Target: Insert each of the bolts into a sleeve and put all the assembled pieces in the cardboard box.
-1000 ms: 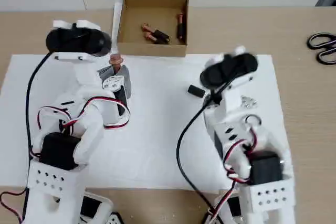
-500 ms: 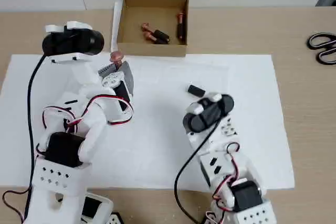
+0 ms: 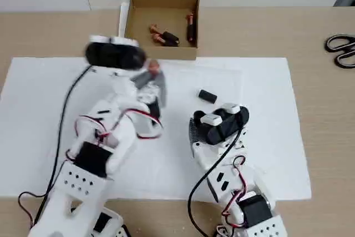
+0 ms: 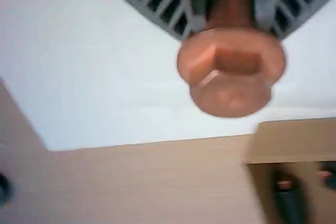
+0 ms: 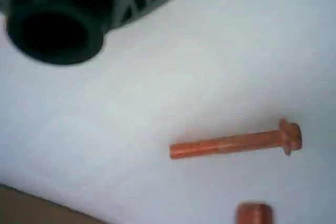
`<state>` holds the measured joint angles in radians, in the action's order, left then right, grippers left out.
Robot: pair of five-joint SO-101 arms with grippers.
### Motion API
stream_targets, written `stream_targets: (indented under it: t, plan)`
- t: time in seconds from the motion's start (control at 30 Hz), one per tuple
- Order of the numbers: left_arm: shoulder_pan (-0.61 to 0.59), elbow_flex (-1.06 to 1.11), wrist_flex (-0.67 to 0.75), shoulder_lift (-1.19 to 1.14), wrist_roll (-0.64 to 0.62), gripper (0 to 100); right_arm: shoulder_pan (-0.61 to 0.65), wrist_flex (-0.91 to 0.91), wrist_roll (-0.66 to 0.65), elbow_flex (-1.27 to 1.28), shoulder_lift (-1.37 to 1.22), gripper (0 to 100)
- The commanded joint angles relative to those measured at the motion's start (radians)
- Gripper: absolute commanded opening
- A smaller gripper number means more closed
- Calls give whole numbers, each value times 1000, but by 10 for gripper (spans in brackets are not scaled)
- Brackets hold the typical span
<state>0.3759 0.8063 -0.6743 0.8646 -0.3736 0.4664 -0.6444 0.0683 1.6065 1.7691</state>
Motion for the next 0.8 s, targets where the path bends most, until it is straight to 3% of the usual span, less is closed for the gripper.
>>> stream_targets:
  t: [0.0,0.47,0.77]
  plan:
    - [35,-13,32,31,9,6,27,73,21,32,-1,4]
    - [101,41,35,31,9,6,114,101,25,66,7,4]
    - [150,128,137,31,12,6,130,101,26,68,7,4]
